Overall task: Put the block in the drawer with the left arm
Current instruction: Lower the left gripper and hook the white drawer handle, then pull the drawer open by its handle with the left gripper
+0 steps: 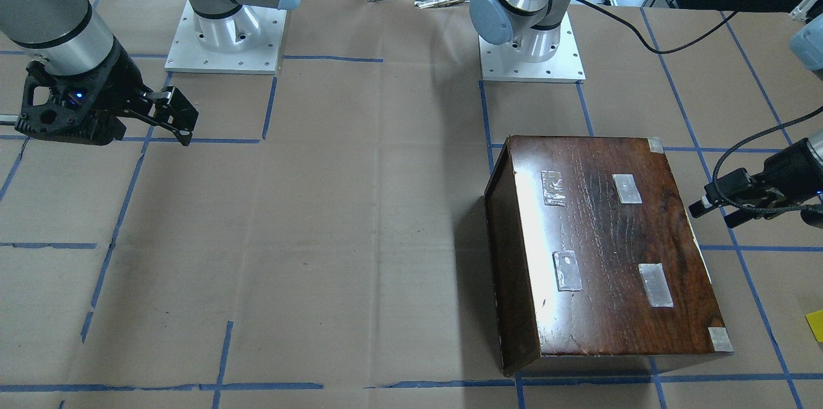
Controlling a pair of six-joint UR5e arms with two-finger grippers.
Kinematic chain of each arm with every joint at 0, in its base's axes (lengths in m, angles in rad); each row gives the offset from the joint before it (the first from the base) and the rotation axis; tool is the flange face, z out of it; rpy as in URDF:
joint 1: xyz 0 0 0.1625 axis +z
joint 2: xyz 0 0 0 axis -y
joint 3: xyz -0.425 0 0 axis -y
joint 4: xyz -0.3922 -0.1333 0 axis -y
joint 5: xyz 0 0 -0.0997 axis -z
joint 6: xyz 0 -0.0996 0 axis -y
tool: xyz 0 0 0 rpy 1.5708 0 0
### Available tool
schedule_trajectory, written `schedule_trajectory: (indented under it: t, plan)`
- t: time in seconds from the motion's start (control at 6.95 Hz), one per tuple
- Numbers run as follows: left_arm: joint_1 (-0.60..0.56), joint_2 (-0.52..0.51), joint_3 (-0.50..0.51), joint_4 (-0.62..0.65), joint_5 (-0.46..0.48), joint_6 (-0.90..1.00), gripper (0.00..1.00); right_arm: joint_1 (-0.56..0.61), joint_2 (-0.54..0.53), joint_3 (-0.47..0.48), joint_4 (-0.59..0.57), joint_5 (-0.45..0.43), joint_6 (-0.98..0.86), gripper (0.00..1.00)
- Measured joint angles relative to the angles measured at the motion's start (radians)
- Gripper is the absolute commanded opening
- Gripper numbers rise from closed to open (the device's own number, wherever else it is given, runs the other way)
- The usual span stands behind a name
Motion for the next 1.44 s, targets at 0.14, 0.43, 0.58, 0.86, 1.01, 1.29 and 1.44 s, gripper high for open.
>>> schedule_trajectory:
  t: [0.14,0.43,0.58,0.86,1.01,1.29,1.44]
  plan:
    - [-0.001,-0.011,0.0,0.006,-0.001,0.002,0.99,0.0,0.0,-0.001,0.0,0.0,0.0,1.0]
    - [-0.006,-0.034,-0.003,0.013,0.001,0.002,0.98,0.0,0.0,-0.001,0.0,0.0,0.0,1.0]
    - [-0.009,-0.047,-0.005,0.019,0.002,0.0,0.98,0.0,0.0,-0.001,0.0,0.0,0.0,1.0]
    - [-0.011,-0.068,-0.007,0.041,0.006,-0.001,0.99,0.0,0.0,-0.001,0.0,0.0,0.0,1.0]
    - [-0.011,-0.075,-0.008,0.063,0.008,-0.003,0.99,0.0,0.0,-0.001,0.0,0.0,0.0,1.0]
    - [-0.01,-0.078,-0.007,0.078,0.01,-0.004,0.99,0.0,0.0,-0.001,0.0,0.0,0.0,1.0]
    - [-0.009,-0.078,-0.005,0.08,0.011,-0.004,0.99,0.0,0.0,-0.001,0.0,0.0,0.0,1.0]
